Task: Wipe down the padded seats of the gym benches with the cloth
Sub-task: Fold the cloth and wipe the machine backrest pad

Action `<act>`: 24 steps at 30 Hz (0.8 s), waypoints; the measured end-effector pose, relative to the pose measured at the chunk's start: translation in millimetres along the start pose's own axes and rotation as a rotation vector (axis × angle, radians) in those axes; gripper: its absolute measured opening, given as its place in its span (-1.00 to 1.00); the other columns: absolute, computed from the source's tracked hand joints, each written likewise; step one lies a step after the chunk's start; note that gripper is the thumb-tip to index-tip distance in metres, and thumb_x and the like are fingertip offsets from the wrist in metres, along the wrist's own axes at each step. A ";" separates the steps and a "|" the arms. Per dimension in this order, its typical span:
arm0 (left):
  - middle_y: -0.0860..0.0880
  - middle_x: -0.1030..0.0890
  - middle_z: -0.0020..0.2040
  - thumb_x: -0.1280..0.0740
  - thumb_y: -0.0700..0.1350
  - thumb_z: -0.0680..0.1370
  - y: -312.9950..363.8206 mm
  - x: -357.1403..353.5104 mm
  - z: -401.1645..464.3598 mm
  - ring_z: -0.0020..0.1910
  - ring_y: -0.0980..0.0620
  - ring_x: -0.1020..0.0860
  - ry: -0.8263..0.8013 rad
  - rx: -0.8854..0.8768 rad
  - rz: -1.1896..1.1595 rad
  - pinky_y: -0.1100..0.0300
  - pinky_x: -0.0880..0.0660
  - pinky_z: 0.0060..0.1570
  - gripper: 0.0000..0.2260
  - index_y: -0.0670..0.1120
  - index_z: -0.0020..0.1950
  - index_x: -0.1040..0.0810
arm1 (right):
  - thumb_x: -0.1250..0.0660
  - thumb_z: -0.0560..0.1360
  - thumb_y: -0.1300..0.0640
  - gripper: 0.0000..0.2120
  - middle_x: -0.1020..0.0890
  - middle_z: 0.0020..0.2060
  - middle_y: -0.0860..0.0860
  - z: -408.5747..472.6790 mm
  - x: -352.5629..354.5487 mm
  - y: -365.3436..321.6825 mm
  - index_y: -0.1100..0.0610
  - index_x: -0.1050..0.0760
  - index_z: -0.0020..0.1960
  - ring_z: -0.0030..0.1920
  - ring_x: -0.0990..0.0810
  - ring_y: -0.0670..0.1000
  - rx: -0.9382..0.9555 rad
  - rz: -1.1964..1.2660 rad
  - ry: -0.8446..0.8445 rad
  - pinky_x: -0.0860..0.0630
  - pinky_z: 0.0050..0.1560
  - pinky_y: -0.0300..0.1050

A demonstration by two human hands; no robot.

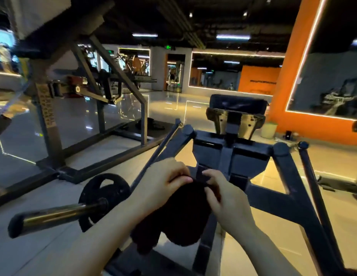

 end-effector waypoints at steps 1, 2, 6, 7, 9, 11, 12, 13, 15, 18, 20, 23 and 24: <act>0.23 -0.47 -0.19 -0.40 -0.08 0.53 -1.3 -4.6 6.2 -0.09 0.31 -0.45 0.002 0.005 -0.002 0.46 -0.31 -0.10 -0.94 0.08 -0.09 -0.56 | -0.30 0.52 0.19 -0.70 -0.66 -0.11 -0.08 6.8 1.8 6.9 -0.02 -0.48 0.23 -0.12 -0.63 0.01 0.076 -0.087 0.045 -0.54 -0.17 -0.05; 0.22 -0.48 -0.18 -0.39 -0.08 0.54 -1.6 -9.5 13.1 -0.08 0.28 -0.46 0.010 0.021 -0.007 0.45 -0.32 -0.10 -0.93 0.10 -0.09 -0.54 | -0.30 0.51 0.18 -0.73 -0.66 -0.12 -0.06 14.5 2.9 17.2 0.00 -0.51 0.19 -0.14 -0.63 0.02 0.119 -0.134 0.104 -0.53 -0.18 -0.07; 0.22 -0.49 -0.16 -0.36 -0.08 0.55 9.8 -18.6 43.4 -0.06 0.32 -0.45 0.055 0.090 -0.043 0.52 -0.32 -0.11 -0.93 0.10 -0.06 -0.52 | -0.39 0.51 0.00 -0.70 -0.60 -0.06 -0.09 32.5 17.0 42.3 0.02 -0.48 0.21 -0.06 -0.56 -0.07 -0.020 0.003 0.092 -0.53 -0.10 -0.14; 0.23 -0.49 -0.16 -0.36 -0.07 0.55 13.1 -20.3 50.6 -0.06 0.32 -0.46 0.051 0.088 -0.041 0.53 -0.32 -0.12 -0.93 0.11 -0.05 -0.52 | -0.41 0.49 -0.02 -0.69 -0.58 -0.09 -0.12 35.3 19.0 47.5 0.00 -0.47 0.20 -0.08 -0.54 -0.10 -0.038 0.027 0.068 -0.52 -0.10 -0.16; 0.21 -0.49 -0.16 -0.37 -0.07 0.54 18.1 -22.6 63.0 -0.07 0.28 -0.47 0.040 0.075 -0.047 0.52 -0.34 -0.13 -0.93 0.11 -0.05 -0.52 | -0.40 0.51 0.06 -0.76 -0.56 -0.19 -0.16 39.7 22.8 49.8 -0.01 -0.47 0.15 -0.16 -0.55 -0.10 -0.043 0.033 0.068 -0.52 -0.15 -0.14; 0.20 -0.50 -0.16 -0.38 -0.07 0.54 18.9 -24.9 70.4 -0.07 0.27 -0.48 0.050 0.057 -0.062 0.51 -0.35 -0.14 -0.94 0.09 -0.05 -0.53 | -0.36 0.54 0.15 -0.87 -0.56 -0.21 -0.14 44.6 25.2 52.1 0.01 -0.50 0.07 -0.17 -0.56 -0.08 -0.048 0.031 0.128 -0.50 -0.18 -0.13; 0.19 -0.50 -0.15 -0.37 -0.08 0.54 17.7 -26.9 72.1 -0.07 0.26 -0.48 0.053 0.053 -0.073 0.50 -0.36 -0.13 -0.95 0.07 -0.04 -0.54 | -0.34 0.55 0.17 -0.91 -0.56 -0.21 -0.13 46.2 26.0 54.1 0.02 -0.51 0.03 -0.17 -0.55 -0.08 -0.060 0.030 0.149 -0.48 -0.19 -0.15; 0.18 -0.50 -0.15 -0.37 -0.08 0.54 15.0 -29.9 72.0 -0.06 0.25 -0.48 0.051 0.053 -0.086 0.49 -0.37 -0.12 -0.95 0.06 -0.03 -0.54 | -0.33 0.55 0.18 -0.92 -0.57 -0.20 -0.13 47.2 26.9 56.0 0.02 -0.51 0.00 -0.16 -0.54 -0.09 -0.079 0.033 0.163 -0.47 -0.18 -0.16; 0.16 -0.53 -0.14 -0.37 -0.10 0.54 3.6 -37.9 71.4 -0.06 0.23 -0.50 0.037 0.071 -0.127 0.45 -0.42 -0.12 -0.94 0.06 -0.04 -0.55 | -0.33 0.55 0.19 -0.92 -0.57 -0.19 -0.12 49.1 27.1 59.9 0.02 -0.52 -0.03 -0.13 -0.53 -0.10 -0.094 0.040 0.180 -0.48 -0.14 -0.17; 0.16 -0.55 -0.10 -0.35 -0.08 0.54 -17.3 -48.1 78.2 -0.05 0.23 -0.51 -0.026 0.106 -0.191 0.40 -0.45 -0.09 -0.91 0.12 -0.06 -0.52 | -0.31 0.56 0.20 -0.92 -0.55 -0.17 -0.12 54.1 21.6 60.2 0.03 -0.51 -0.03 -0.12 -0.50 -0.13 -0.099 0.016 0.181 -0.41 -0.14 -0.28; 0.17 -0.55 -0.09 -0.33 -0.06 0.54 -31.0 -55.3 87.9 -0.05 0.22 -0.52 -0.048 0.109 -0.193 0.39 -0.46 -0.09 -0.93 0.13 -0.04 -0.52 | -0.28 0.58 0.19 -0.91 -0.54 -0.18 -0.16 60.4 13.7 59.6 0.00 -0.48 -0.03 -0.12 -0.50 -0.17 -0.142 0.064 0.181 -0.40 -0.15 -0.31; 0.13 -0.58 -0.08 -0.34 -0.07 0.54 -43.8 -64.0 95.1 -0.05 0.18 -0.54 0.008 0.099 -0.229 0.29 -0.49 -0.06 -0.94 0.06 -0.02 -0.58 | -0.30 0.58 0.08 -0.85 -0.49 -0.17 -0.25 67.2 1.8 58.6 -0.09 -0.41 0.11 -0.08 -0.50 -0.25 -0.167 0.126 0.162 -0.45 -0.10 -0.30; 0.13 -0.59 -0.08 -0.35 -0.08 0.54 -46.9 -66.7 95.0 -0.05 0.18 -0.54 0.013 0.085 -0.233 0.28 -0.49 -0.07 -0.94 0.04 -0.01 -0.59 | -0.32 0.56 0.01 -0.76 -0.49 -0.16 -0.26 68.5 -1.5 58.3 -0.12 -0.39 0.19 -0.05 -0.50 -0.26 -0.175 0.151 0.111 -0.46 -0.08 -0.33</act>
Point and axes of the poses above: each hand's wrist, its own z-axis towards the middle knuckle, its own x-axis out of the back of the hand, y = z × x, the point moved 1 cm from there along z, towards the middle knuckle
